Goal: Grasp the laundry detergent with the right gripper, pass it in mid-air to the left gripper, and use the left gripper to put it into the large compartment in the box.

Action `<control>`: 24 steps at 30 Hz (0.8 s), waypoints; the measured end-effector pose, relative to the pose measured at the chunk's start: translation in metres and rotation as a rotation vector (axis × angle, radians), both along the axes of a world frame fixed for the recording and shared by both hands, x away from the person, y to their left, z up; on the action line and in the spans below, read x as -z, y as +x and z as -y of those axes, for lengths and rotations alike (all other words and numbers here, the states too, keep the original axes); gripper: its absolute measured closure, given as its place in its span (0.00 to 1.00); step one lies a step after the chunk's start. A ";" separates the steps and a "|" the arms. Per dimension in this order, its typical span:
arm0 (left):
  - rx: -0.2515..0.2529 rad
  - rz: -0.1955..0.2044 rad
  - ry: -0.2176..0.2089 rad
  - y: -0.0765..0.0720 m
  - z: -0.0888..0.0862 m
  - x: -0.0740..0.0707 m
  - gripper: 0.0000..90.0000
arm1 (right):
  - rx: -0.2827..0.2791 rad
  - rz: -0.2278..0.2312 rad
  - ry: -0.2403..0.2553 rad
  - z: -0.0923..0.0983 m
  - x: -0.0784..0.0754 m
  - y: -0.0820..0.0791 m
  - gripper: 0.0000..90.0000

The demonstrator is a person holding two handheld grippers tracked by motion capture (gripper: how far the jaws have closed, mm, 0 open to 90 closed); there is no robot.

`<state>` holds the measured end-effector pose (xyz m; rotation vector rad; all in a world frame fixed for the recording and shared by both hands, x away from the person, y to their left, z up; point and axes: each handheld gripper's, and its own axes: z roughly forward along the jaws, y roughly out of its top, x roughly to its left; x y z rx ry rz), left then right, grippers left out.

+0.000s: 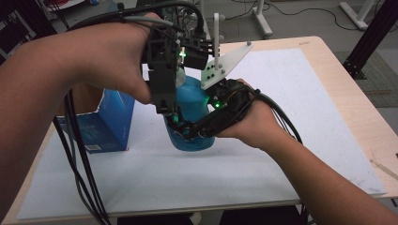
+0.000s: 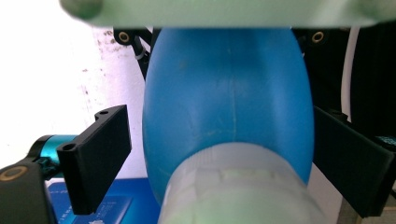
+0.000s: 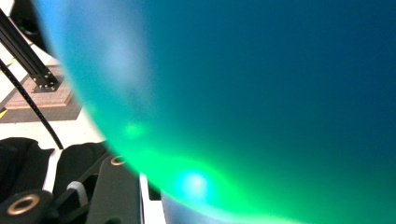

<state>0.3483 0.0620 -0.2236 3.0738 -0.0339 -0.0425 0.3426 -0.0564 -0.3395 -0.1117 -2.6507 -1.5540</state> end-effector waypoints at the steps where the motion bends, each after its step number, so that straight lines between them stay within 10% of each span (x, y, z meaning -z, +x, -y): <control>1: 0.000 0.000 0.000 0.000 0.000 0.000 0.09 | 0.000 0.000 0.000 0.000 0.000 0.000 0.52; 24: 0.001 -0.003 0.016 -0.001 0.009 -0.003 0.24 | -0.004 0.010 0.011 0.002 -0.002 -0.001 0.52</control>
